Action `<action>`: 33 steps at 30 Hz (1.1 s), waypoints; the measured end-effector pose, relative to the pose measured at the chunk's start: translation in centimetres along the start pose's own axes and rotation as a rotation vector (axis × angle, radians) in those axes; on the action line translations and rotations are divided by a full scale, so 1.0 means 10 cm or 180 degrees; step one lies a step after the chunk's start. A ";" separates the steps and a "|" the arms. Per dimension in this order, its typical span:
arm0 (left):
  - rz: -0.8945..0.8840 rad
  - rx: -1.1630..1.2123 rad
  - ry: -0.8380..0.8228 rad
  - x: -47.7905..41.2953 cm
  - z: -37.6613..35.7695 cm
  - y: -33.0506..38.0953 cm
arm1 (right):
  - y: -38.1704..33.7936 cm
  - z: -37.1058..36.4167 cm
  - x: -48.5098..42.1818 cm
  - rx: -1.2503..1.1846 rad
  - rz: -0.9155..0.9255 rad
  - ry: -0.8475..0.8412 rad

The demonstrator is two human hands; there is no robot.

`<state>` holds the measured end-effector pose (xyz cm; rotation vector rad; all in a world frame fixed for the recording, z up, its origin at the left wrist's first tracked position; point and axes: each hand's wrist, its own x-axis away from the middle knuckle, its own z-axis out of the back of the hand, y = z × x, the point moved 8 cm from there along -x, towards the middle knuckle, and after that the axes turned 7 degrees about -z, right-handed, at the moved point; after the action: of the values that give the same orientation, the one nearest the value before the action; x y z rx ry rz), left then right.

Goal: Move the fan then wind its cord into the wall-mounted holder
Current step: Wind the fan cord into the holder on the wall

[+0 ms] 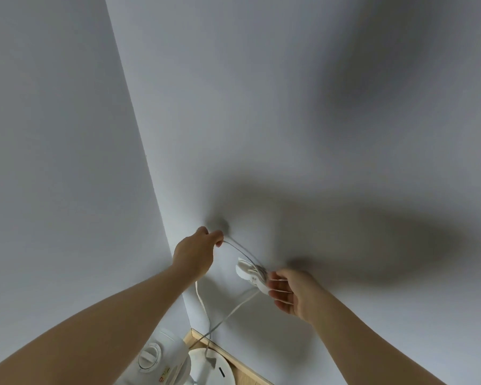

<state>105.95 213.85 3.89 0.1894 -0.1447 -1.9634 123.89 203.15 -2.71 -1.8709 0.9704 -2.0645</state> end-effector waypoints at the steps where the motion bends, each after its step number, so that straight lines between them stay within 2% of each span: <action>1: 0.0194 0.0169 -0.0007 -0.01 -0.08 -0.05 | 0.03 0.02 -0.02 -0.0019 -0.0038 -0.0001; 4: 0.0769 0.0602 -0.0153 -0.03 -0.35 -0.21 | 0.11 0.09 -0.09 -0.0068 -0.0130 0.0016; 9: 0.1330 0.1187 -0.0942 0.00 -0.80 -0.28 | 0.24 0.21 -0.23 -0.0034 -0.0271 0.0092; 15: 0.2093 0.2932 -0.1660 0.31 -1.22 -0.04 | 0.47 0.32 -0.35 -0.0012 -0.0513 0.0229; 20: 0.2333 0.3609 -0.1689 0.30 -1.38 0.11 | 0.60 0.31 -0.41 0.0030 -0.0587 0.0181; 24: 0.2495 0.3537 -0.2012 0.35 -1.48 0.12 | 0.60 0.30 -0.45 0.0026 -0.0585 0.0173; 29: 0.2526 0.2950 -0.2466 0.48 -1.54 0.11 | 0.58 0.31 -0.47 0.0069 -0.0603 0.0199; 31: 0.2441 0.2890 -0.2526 0.47 -1.53 0.08 | 0.56 0.33 -0.48 0.0081 -0.0575 0.0192; 33: 0.2337 0.3035 -0.2351 0.38 -1.51 0.09 | 0.53 0.34 -0.48 0.0069 -0.0546 0.0182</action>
<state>108.25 209.78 -10.95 -0.0009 -1.4205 -1.0165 126.46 200.59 -9.78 -1.9564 0.8220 -2.2264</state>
